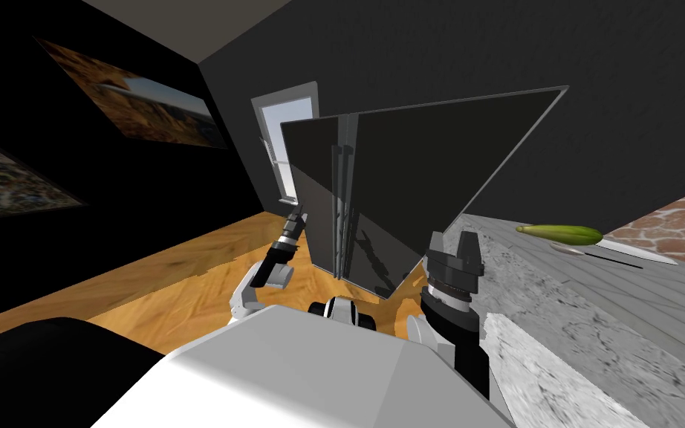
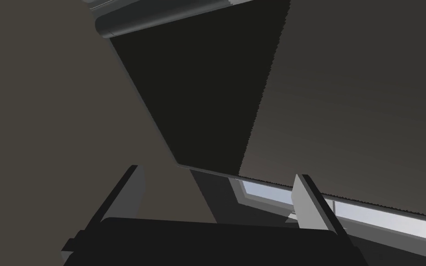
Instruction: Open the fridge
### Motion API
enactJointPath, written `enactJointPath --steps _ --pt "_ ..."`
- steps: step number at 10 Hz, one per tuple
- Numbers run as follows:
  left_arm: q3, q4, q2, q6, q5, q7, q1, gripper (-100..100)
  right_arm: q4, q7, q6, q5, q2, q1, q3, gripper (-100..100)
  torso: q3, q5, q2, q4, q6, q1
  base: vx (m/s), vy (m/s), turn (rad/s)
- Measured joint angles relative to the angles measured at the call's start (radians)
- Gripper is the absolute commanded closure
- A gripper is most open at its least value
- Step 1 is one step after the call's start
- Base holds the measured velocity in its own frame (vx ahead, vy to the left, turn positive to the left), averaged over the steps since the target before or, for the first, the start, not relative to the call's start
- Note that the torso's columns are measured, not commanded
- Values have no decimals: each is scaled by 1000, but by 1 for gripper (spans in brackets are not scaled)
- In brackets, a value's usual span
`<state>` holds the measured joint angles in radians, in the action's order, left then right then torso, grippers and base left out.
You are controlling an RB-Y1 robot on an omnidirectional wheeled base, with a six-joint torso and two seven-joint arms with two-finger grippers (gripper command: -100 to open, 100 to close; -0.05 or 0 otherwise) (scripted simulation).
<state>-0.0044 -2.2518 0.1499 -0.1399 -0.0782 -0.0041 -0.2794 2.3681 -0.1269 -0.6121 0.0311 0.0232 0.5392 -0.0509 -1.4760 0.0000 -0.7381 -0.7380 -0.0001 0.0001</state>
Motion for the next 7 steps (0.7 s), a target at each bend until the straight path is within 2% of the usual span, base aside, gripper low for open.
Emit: enactJointPath --steps 7 --pt "31 -6 25 205 -2 -61 171 -100 0 0 0 0 0 0 0 0 0 0 0 0 0 0 6 -9 6"
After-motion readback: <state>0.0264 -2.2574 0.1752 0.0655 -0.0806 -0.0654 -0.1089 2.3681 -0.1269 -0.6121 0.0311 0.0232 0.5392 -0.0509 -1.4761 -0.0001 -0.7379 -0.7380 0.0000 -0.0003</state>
